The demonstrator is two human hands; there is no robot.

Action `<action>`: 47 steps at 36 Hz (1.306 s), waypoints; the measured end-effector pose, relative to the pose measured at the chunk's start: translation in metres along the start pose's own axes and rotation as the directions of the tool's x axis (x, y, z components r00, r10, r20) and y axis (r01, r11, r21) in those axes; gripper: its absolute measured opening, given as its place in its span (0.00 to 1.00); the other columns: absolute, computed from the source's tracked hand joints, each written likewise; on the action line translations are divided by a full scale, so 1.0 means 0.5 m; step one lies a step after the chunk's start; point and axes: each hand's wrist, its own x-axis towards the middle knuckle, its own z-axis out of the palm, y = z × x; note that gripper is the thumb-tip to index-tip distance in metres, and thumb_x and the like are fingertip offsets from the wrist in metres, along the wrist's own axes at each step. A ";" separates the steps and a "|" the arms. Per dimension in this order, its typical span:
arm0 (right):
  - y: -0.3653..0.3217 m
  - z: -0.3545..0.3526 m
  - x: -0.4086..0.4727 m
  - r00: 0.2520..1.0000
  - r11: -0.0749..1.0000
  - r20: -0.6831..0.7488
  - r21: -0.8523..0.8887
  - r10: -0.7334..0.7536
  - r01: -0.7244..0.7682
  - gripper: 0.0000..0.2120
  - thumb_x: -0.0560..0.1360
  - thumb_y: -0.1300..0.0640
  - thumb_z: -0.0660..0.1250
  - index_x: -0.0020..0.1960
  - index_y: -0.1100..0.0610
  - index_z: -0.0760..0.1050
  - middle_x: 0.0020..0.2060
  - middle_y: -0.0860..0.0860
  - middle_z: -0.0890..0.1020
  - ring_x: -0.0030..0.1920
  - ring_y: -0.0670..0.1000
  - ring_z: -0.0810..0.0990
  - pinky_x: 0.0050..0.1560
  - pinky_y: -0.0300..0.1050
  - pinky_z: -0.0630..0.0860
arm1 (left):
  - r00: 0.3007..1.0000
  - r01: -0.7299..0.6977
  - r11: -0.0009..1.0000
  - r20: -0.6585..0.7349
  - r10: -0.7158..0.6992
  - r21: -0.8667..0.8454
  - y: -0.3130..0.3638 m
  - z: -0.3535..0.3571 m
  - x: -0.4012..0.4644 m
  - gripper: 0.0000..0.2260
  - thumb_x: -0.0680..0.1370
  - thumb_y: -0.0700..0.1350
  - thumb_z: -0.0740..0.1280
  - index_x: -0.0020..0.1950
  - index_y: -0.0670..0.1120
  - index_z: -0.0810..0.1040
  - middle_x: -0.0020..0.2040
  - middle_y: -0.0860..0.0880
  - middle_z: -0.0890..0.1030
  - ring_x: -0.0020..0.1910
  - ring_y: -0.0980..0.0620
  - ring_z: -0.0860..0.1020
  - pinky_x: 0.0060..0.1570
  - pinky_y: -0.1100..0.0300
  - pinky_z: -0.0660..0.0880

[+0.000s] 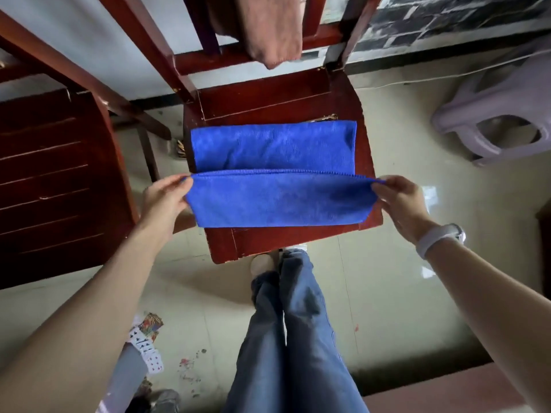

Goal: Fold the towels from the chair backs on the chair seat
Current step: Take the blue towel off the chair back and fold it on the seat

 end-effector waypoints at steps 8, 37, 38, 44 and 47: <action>-0.064 0.050 0.116 1.000 0.991 -0.005 0.135 -0.002 0.002 0.10 0.76 0.65 0.62 0.37 0.55 0.71 0.32 0.51 0.73 0.32 0.49 0.71 0.29 0.40 0.68 | 0.989 -0.044 0.999 -0.139 0.040 -0.029 0.043 0.061 0.107 0.06 0.79 0.39 0.61 0.49 0.46 0.77 0.47 0.50 0.80 0.44 0.57 0.80 0.44 0.65 0.77; -0.085 0.145 0.253 0.916 0.932 -0.293 -0.315 -0.274 0.178 0.19 0.71 0.53 0.62 0.58 0.63 0.71 0.43 0.50 0.73 0.41 0.47 0.72 0.46 0.38 0.71 | 0.826 -0.164 0.760 -0.334 0.455 0.629 0.021 0.091 0.254 0.16 0.76 0.47 0.61 0.61 0.42 0.72 0.56 0.39 0.77 0.54 0.42 0.76 0.56 0.54 0.71; -0.083 0.145 0.238 0.869 0.875 -0.284 -0.394 -0.405 0.279 0.18 0.71 0.54 0.60 0.57 0.63 0.72 0.46 0.52 0.72 0.44 0.48 0.71 0.51 0.43 0.71 | 0.787 -0.202 0.662 -0.284 0.548 0.722 0.021 0.097 0.236 0.17 0.76 0.47 0.59 0.62 0.42 0.72 0.57 0.39 0.75 0.57 0.41 0.74 0.58 0.53 0.68; -0.014 0.225 0.149 0.574 0.115 0.457 -0.707 -0.679 0.698 0.22 0.73 0.57 0.55 0.66 0.58 0.71 0.63 0.58 0.74 0.66 0.57 0.70 0.67 0.63 0.62 | 0.674 -0.480 0.060 0.324 0.664 0.875 -0.048 0.168 0.143 0.20 0.78 0.46 0.56 0.70 0.44 0.67 0.70 0.43 0.68 0.69 0.42 0.65 0.66 0.45 0.62; 0.017 0.281 0.157 0.539 -0.081 0.603 -0.707 -0.588 0.702 0.23 0.75 0.55 0.54 0.70 0.55 0.66 0.70 0.56 0.68 0.70 0.59 0.66 0.68 0.66 0.56 | 0.699 -0.487 -0.061 0.431 0.571 0.871 -0.088 0.184 0.161 0.22 0.78 0.49 0.57 0.71 0.46 0.64 0.73 0.43 0.64 0.72 0.41 0.61 0.68 0.39 0.57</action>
